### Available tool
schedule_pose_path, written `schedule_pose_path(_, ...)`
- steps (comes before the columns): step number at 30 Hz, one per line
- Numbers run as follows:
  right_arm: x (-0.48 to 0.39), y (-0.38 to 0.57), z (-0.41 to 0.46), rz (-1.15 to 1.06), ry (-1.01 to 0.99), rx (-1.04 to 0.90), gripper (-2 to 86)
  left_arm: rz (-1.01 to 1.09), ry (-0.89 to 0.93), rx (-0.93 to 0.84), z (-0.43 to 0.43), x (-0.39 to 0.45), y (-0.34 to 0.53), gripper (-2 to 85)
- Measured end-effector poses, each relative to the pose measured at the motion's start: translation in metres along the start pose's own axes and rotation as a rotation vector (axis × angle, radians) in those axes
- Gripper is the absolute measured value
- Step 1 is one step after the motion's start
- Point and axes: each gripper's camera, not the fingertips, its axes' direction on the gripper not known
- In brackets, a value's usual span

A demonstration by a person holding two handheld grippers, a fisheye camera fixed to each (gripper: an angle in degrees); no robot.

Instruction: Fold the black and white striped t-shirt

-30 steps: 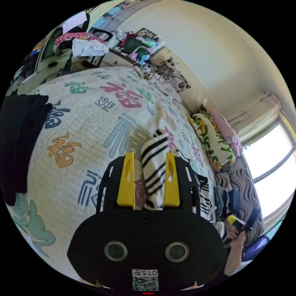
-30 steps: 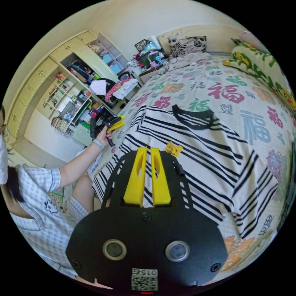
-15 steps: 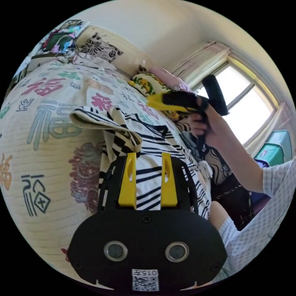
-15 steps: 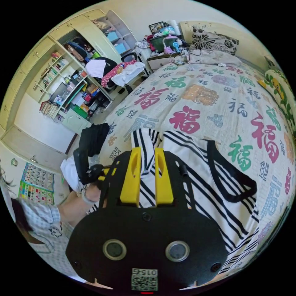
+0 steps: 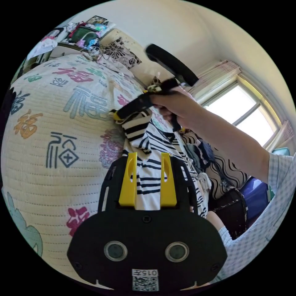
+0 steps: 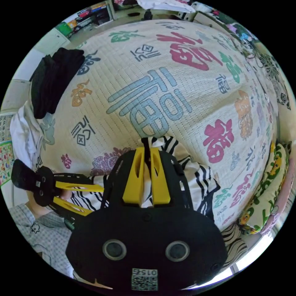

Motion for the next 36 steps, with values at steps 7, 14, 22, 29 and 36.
schedule_pose_path(7, 0.072, 0.067, -0.063, 0.254, -0.395, 0.298, 0.6, -0.003, -0.03, 0.059, -0.001, -0.036, -0.03, 15.6)
schedule_pose_path(14, 0.099, 0.162, -0.085, 0.303, -0.641, 0.504, 0.3, 0.122, 0.172, 0.093, 0.008, -0.018, -0.037, 16.2)
schedule_pose_path(22, 0.103, 0.304, -0.009, 0.58, -0.817, 0.62, 0.6, 0.28, 0.168, -0.064, 0.034, 0.029, -0.046, 7.0)
schedule_pose_path(29, 0.095, 0.347, 0.046, 0.687, -0.905, 0.649, 0.6, 0.371, 0.009, -0.38, 0.121, 0.065, -0.066, 10.4)
schedule_pose_path(36, 0.087, 0.343, 0.054, 0.65, -0.89, 0.652, 0.7, 0.356, 0.022, -0.301, 0.096, 0.067, -0.073, 1.8)
